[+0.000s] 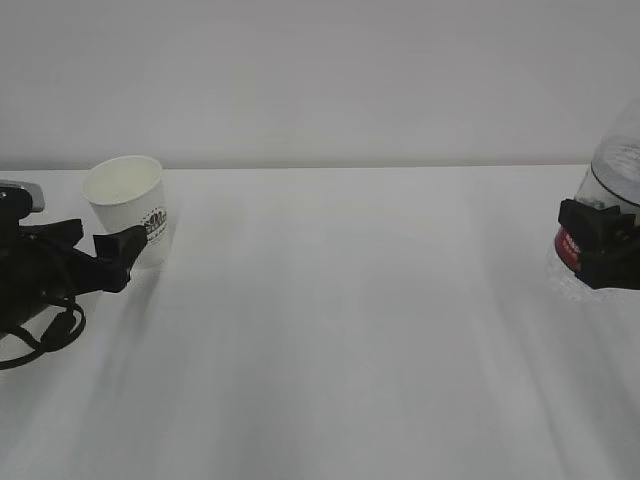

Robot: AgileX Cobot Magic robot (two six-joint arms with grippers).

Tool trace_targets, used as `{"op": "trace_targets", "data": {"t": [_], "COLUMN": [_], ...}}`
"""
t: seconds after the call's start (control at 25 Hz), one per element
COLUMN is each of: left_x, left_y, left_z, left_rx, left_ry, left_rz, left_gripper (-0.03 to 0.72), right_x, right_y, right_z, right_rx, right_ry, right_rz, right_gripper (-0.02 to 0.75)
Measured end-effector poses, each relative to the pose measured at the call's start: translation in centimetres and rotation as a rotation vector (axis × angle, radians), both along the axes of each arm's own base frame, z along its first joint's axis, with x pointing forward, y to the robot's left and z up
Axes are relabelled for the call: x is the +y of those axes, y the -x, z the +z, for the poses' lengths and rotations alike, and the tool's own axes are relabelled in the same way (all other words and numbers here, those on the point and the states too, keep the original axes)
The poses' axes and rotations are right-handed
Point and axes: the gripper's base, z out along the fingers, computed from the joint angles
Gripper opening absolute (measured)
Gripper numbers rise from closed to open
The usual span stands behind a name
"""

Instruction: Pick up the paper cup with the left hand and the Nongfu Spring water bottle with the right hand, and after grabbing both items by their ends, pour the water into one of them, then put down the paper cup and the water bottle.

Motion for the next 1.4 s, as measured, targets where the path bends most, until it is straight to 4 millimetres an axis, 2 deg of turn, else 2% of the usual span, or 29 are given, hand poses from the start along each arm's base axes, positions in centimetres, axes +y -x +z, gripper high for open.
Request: {"op": "trace_targets", "data": {"t": [0.48, 0.8, 1.12, 1.4], "left_x": [0.3, -0.1, -0.3, -0.7], "left_y": [0.1, -1.5, -2.8, -4.6], "left_z": [-4.6, -4.2, -4.8, -4.6], "left_rx": [0.105, 0.055, 0.039, -0.008], "left_ry": [-0.013, -0.002, 0.002, 0.013], "left_rz": [0.031, 0.030, 0.031, 0.031], "left_gripper": [0.650, 0.642, 0.633, 0.630], "right_x": [0.0, 0.0, 0.0, 0.0], "right_y": [0.0, 0.0, 0.0, 0.0], "right_z": [0.0, 0.0, 0.0, 0.0], "right_rx": [0.000, 0.001, 0.001, 0.001], "right_ry": [0.001, 0.001, 0.001, 0.001], "right_rz": [0.001, 0.001, 0.001, 0.001], "right_gripper": [0.479, 0.478, 0.478, 0.478]}}
